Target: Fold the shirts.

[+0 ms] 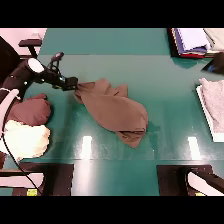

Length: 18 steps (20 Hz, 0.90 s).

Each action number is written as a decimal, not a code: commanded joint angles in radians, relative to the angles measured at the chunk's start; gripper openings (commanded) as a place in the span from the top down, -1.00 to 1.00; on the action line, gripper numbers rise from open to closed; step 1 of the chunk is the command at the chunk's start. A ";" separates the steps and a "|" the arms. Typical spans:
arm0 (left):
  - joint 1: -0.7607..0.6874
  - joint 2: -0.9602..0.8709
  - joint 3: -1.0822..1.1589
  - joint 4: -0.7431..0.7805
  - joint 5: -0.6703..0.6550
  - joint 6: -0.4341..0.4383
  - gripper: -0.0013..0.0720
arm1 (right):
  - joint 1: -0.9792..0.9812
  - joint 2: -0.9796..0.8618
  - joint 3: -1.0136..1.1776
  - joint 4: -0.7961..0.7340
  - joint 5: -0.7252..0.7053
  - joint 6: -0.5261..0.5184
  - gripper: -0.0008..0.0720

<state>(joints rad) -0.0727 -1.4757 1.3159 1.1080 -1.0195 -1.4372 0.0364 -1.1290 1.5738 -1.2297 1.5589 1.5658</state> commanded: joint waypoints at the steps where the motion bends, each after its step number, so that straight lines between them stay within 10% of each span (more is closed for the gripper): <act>1: 0.000 0.045 0.066 0.010 -0.014 0.032 0.89 | 0.002 0.015 -0.335 0.051 -0.077 0.000 0.52; 2: 0.000 0.050 0.067 0.010 -0.013 0.032 0.89 | 0.005 0.014 -0.454 0.099 -0.118 -0.015 -0.18; 3: 0.000 0.049 0.067 0.010 -0.015 0.031 0.89 | 0.013 0.014 -0.560 0.146 -0.171 -0.051 -0.36; 13: 0.000 0.048 0.067 0.006 -0.024 0.031 0.89 | 0.310 -0.192 -0.796 0.399 -0.532 -0.211 -0.34; 18: 0.000 0.055 0.067 0.008 -0.048 0.031 0.89 | 0.349 -0.283 -0.640 0.372 -0.530 -0.244 0.92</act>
<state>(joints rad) -0.0731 -1.4258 1.3815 1.1156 -1.0546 -1.4071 0.3618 -1.3678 0.8654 -0.8509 1.0454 1.3457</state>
